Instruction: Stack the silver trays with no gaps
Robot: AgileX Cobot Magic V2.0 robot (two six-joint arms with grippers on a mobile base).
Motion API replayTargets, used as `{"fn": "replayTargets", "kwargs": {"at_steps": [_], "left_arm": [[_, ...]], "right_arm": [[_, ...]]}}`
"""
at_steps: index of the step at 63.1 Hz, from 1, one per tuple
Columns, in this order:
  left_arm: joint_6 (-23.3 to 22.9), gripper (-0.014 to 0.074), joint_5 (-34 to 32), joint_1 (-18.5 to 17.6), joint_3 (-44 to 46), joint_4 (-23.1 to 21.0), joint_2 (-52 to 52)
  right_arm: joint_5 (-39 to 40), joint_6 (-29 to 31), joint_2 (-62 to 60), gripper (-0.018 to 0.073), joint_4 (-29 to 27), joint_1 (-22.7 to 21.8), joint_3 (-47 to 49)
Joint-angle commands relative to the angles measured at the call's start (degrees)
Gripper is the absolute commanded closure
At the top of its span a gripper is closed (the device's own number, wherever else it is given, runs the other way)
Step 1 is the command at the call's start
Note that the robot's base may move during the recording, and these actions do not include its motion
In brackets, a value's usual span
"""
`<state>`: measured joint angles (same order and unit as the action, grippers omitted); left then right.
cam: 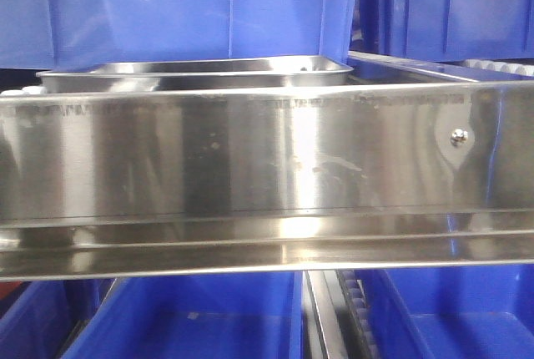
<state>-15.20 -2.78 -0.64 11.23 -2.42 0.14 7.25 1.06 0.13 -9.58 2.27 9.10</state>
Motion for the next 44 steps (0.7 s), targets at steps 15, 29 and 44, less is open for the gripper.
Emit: {"fn": "replayTargets", "kwargs": {"at_steps": [15,29,44], "left_arm": [[-0.4,0.0602,-0.8,-0.41,0.46,-0.48,-0.14],[-0.4,0.0604,9.92,-0.41,4.63,-0.64,-0.14],[0.15,0.0604,37.77,-0.41,16.24,-1.39,4.76]], "right_arm": [[2.14,0.03,-0.13,0.0638,-0.15,-0.26,0.64],[-13.42,-5.51,-0.13,0.0638,-1.46,-0.26,5.38],[-46.36,-4.98,2.31,0.0638,-1.72,2.01,17.2]]}}
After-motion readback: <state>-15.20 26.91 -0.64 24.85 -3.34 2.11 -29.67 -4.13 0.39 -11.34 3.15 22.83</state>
